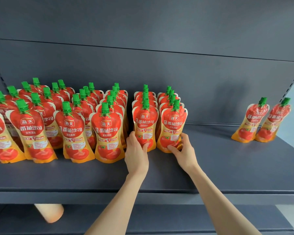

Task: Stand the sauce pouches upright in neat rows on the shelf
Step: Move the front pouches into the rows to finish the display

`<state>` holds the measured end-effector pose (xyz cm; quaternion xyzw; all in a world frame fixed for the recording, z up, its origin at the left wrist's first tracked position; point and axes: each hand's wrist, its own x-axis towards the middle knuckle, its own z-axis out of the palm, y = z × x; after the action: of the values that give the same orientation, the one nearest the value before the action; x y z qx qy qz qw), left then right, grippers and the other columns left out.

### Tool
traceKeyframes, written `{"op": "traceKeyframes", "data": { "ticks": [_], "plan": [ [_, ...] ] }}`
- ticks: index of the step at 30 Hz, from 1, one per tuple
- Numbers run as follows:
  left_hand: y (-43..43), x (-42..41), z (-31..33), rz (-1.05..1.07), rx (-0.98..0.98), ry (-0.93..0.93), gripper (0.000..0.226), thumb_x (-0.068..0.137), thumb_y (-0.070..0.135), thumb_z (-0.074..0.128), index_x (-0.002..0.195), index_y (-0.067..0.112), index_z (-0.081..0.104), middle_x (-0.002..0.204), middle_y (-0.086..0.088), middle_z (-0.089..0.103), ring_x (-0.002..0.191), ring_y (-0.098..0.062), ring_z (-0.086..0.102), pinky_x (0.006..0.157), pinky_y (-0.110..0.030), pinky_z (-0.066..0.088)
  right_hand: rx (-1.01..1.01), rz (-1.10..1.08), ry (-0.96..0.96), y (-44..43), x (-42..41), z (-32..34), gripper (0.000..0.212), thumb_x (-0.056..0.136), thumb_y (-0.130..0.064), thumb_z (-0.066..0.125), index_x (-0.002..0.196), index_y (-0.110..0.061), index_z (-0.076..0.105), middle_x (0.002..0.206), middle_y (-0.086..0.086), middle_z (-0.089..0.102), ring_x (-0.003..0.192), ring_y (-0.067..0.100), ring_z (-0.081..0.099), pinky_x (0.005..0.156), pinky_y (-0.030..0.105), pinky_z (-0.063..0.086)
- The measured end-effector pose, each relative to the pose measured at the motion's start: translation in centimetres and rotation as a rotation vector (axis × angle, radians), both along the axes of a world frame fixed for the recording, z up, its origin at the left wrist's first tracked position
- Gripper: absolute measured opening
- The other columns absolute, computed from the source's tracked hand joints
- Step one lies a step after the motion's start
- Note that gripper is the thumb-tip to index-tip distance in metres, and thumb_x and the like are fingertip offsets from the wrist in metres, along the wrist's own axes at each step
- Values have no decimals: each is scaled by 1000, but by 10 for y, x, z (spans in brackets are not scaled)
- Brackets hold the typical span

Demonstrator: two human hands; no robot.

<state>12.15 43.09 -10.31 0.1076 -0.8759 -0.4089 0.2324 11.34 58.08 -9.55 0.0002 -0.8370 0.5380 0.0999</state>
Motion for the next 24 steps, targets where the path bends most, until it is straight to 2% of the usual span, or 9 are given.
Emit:
{"op": "traceKeyframes", "data": {
  "ticks": [5,8,12,24],
  "plan": [
    [0,-2,0,-3,4,6,57,87,31,62,133,11,35,133,-9,49,122,-25,50,93,-39,48,25,2,8,-2,-4,-1,53,87,-16,63,132,-15,36,127,3,55,107,12,53,89,25,44],
    [0,-3,-1,-3,8,8,55,87,30,62,132,11,35,132,-9,49,121,-25,50,92,-37,48,56,-8,1,-2,-5,-5,54,87,-20,63,133,-17,35,129,3,55,116,20,54,97,34,46],
    [0,-3,-1,-2,31,8,56,87,29,61,133,11,34,133,-10,48,123,-26,49,93,-38,48,76,-7,-9,-2,-6,-5,54,88,-23,63,133,-17,34,130,3,54,119,22,53,101,41,46],
    [0,-4,-3,2,44,5,60,88,28,61,136,11,31,137,-10,45,126,-26,47,96,-39,46,67,-9,-1,-2,-4,-6,52,87,-23,64,131,-18,36,129,3,56,116,21,54,99,40,47]
  ]
}}
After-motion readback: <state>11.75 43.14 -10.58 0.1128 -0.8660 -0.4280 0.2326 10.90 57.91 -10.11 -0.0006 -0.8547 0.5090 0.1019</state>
